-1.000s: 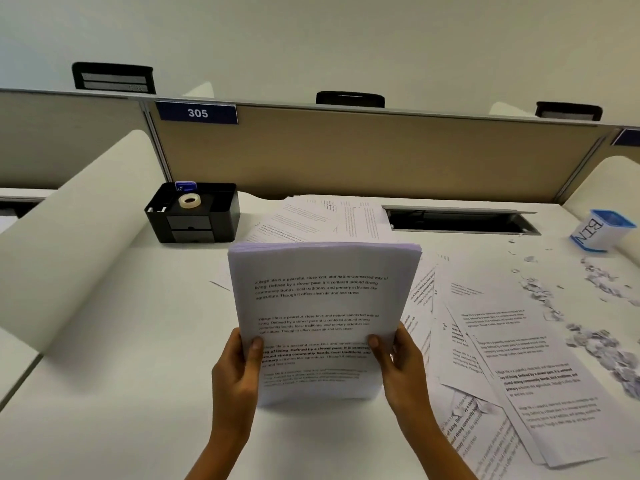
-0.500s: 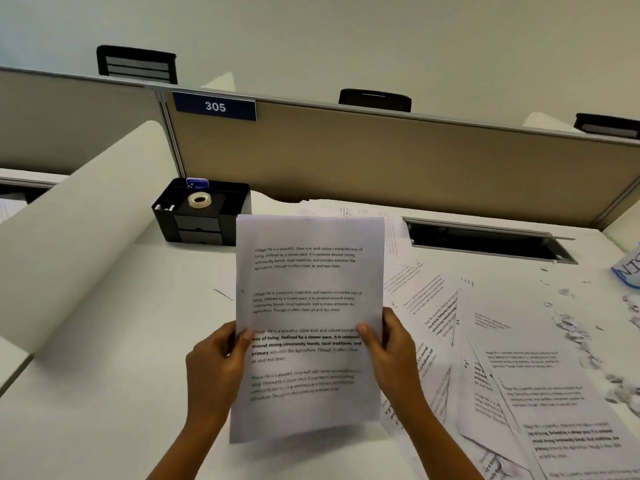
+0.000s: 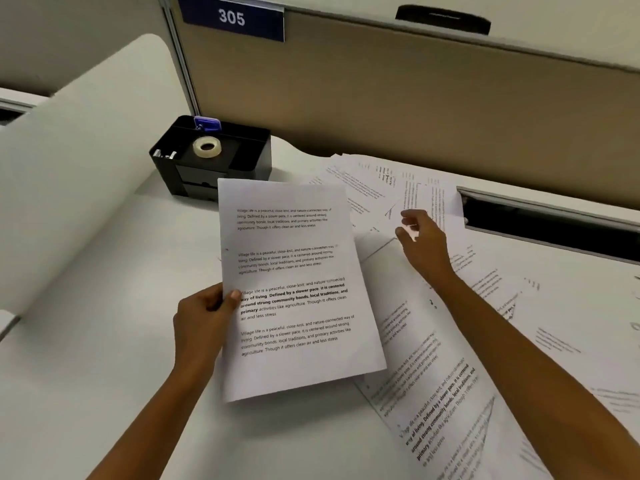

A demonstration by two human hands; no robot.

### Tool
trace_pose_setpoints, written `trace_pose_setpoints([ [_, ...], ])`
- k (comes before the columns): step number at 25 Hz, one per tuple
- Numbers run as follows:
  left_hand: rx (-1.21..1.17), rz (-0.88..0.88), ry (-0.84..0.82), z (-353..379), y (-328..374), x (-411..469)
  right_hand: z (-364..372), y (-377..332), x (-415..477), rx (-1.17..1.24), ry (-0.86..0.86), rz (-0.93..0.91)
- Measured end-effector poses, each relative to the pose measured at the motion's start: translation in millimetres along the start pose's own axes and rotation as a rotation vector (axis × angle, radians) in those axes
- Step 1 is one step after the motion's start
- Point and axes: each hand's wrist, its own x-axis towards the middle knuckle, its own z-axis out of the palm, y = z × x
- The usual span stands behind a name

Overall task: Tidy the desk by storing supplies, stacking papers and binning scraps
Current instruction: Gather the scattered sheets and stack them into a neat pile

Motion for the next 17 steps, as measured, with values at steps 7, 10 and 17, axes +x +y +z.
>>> trace_pose_setpoints([
  [7,-0.025,-0.135,0.016,-8.0,-15.8,14.1,69.6,5.4,60.7,-0.610,-0.423,0.159],
  [10,-0.002,-0.131,0.016,-17.1,-16.5,14.9,72.3,6.1,55.9,-0.637,-0.530,0.080],
  [17,0.039,-0.153,-0.021,-30.4,-17.2,18.7,40.2,13.4,36.0,-0.551,-0.656,-0.180],
])
